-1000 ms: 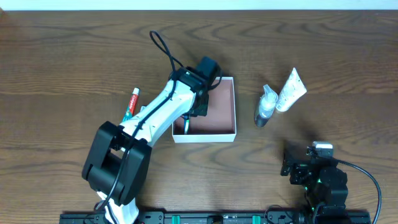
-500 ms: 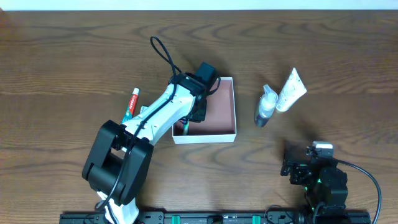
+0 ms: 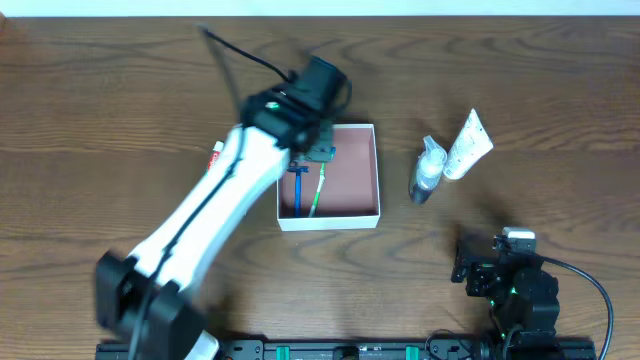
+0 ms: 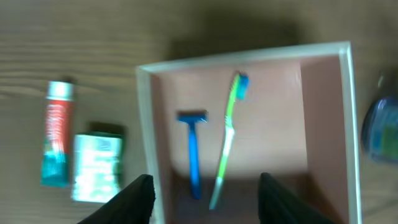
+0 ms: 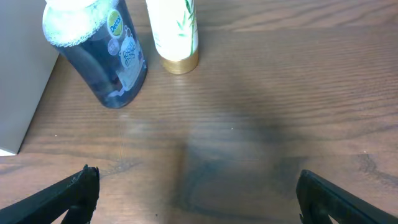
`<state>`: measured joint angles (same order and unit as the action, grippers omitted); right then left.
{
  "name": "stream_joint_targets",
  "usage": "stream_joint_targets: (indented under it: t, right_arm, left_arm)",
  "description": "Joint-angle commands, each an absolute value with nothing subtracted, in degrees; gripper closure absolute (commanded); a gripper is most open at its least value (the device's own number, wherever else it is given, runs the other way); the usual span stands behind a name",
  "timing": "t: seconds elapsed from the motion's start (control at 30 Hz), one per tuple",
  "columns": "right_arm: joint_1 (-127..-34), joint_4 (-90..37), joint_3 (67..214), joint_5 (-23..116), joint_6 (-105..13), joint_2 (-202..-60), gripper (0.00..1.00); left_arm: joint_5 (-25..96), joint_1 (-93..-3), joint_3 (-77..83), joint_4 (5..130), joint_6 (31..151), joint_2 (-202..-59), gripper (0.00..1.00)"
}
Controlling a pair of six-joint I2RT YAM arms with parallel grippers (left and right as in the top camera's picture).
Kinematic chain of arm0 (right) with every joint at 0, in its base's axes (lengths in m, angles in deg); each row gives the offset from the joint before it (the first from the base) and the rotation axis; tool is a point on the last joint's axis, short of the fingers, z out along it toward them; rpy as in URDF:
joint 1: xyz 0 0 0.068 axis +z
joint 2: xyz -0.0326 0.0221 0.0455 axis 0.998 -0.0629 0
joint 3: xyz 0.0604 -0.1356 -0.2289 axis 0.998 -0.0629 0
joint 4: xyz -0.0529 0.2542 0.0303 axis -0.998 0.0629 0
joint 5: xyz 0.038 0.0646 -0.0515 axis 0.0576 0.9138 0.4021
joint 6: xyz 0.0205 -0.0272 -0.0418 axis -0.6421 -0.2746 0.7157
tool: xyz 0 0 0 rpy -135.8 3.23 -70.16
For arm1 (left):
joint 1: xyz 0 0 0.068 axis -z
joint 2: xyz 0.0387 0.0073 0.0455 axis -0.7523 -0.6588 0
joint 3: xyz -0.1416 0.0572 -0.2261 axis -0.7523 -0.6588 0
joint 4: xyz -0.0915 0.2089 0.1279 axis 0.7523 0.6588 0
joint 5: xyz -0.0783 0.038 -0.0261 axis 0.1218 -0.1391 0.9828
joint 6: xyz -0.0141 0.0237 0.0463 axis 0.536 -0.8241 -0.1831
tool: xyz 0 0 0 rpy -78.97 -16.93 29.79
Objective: Pack container
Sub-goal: 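Carry the green toothbrush into the box beside the razor, release, then grasp the Colgate toothpaste tube by its cap with left gripper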
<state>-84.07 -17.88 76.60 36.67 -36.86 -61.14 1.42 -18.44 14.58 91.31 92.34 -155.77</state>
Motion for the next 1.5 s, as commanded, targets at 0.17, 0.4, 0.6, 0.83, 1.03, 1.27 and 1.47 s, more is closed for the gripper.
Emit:
stream_joint_targets:
  t: [0.17,0.4,0.6,0.83,1.03,1.27,1.47]
  right_arm:
    - [-84.1,-17.7,76.5,36.7,-36.9,-61.0,0.01]
    - [-84.1,-17.7,76.5,36.7,-36.9,-61.0,0.01]
    - [-84.1,-17.7,76.5,36.7,-36.9,-61.0,0.01]
    - [-84.1,-17.7,76.5,36.7,-36.9,-61.0,0.01]
    - [-84.1,-17.7,76.5,36.7,-36.9,-61.0,0.01]
    - [-84.1,-17.7,76.5,36.7,-36.9,-61.0,0.01]
    - [-84.1,-17.7,76.5,36.7,-36.9,-61.0,0.01]
  left_arm:
    - [-4.1,-32.2,14.2,94.6,87.9,-153.3,0.43]
    - [-4.0,-42.9,10.4,94.9,85.8,-157.1,0.46]
    - [6.0,-48.9,8.7,91.5,71.2,-164.5,0.43]
    - [6.1,-49.2,8.7,88.1,63.3,-172.7,0.42]
    - [5.9,-49.7,8.7,86.5,63.1,-179.1,0.43]
    - [5.9,-49.7,8.7,85.5,63.1,-181.8,0.64]
    - [5.9,-49.7,9.3,88.4,63.4,-181.1,0.87]
